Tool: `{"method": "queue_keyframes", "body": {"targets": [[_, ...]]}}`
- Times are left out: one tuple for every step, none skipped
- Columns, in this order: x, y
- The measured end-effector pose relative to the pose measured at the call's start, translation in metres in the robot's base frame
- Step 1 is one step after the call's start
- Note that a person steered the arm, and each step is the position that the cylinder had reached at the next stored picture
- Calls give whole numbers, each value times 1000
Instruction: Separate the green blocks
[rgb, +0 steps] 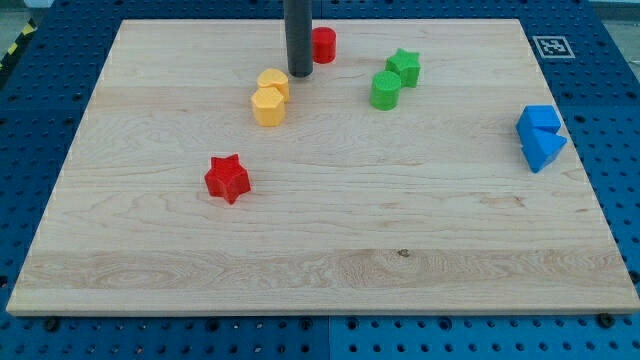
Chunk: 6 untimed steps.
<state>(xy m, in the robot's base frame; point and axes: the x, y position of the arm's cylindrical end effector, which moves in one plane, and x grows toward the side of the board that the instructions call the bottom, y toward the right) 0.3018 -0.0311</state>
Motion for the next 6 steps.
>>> {"method": "queue_keyframes", "body": {"targets": [[16,3],[22,7],[22,53],[12,83],[-4,127],[-28,138]]}}
